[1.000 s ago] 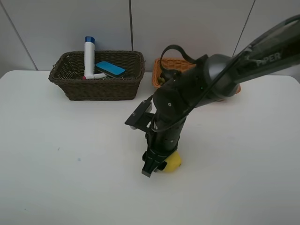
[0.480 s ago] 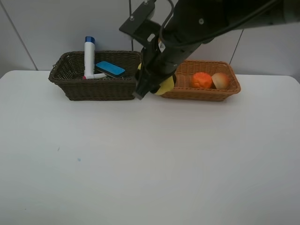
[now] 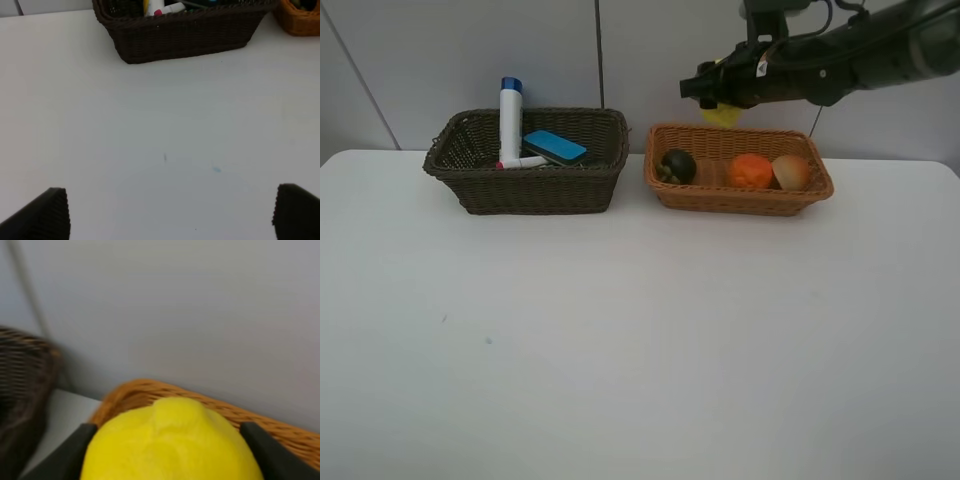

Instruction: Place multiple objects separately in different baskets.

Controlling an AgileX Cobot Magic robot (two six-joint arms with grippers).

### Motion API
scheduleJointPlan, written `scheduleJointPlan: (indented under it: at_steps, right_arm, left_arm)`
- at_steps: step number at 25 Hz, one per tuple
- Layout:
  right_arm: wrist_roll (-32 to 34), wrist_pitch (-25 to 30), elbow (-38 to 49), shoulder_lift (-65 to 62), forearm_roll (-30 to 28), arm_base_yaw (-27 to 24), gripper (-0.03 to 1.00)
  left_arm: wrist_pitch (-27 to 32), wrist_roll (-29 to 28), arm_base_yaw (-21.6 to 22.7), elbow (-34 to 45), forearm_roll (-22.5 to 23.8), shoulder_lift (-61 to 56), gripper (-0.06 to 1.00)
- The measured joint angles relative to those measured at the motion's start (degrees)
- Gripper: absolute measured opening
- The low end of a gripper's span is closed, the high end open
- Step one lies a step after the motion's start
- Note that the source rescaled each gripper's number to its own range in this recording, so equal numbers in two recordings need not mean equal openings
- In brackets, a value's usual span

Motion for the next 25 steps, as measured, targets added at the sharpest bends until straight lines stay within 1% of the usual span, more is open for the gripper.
scheduleJointPlan:
  at_steps: [3,5,6,7,9,10,12,14,18,20,23,25]
  right_arm:
    - [0.21,-1.46,0.00,2.88,1.91,-2.02,0.01]
    - [0.25,-2.18,0.00,4.30,2.70,-2.19,0.01]
    - [0.25,-2.67,0.00,5.01,2.76,-2.13,0.03]
    - [0.28,-3.10,0.00,5.56,2.95,-2.13,0.13]
    - [0.28,-3.89,0.00,6.17,3.43,-2.13,0.63]
    - [0.28,-3.89,0.00,6.29,3.69,-2.13,0.77]
    - [0.28,-2.87,0.00,6.34,4.01,-2.13,0.91]
    - [0.28,-0.61,0.00,6.07,4.06,-2.13,0.96]
    - [0.28,3.19,0.00,3.44,4.29,-3.91,0.99]
    - [0.28,5.02,0.00,1.11,5.26,-6.54,0.99]
    - [0.28,8.66,-0.06,-2.03,7.20,-12.70,0.99]
    - [0.28,11.68,-0.06,-3.17,7.98,-17.78,0.99]
  left_arm:
    - [0.00,0.00,0.00,0.00,0.00,0.00,1.00]
    - [0.00,0.00,0.00,0.00,0.00,0.00,1.00]
    - [0.00,0.00,0.00,0.00,0.00,0.00,1.00]
    - [0.00,0.00,0.00,0.00,0.00,0.00,1.00]
    - [0.00,0.00,0.00,0.00,0.00,0.00,1.00]
    - [0.00,0.00,0.00,0.00,0.00,0.00,1.00]
    - [0.00,0.00,0.00,0.00,0.00,0.00,1.00]
    - [0.00,0.00,0.00,0.00,0.00,0.00,1.00]
    - [0.00,0.00,0.00,0.00,0.00,0.00,1.00]
    - [0.00,0.00,0.00,0.00,0.00,0.00,1.00]
    - [0.00,0.00,0.00,0.00,0.00,0.00,1.00]
    - [0.00,0.00,0.00,0.00,0.00,0.00,1.00]
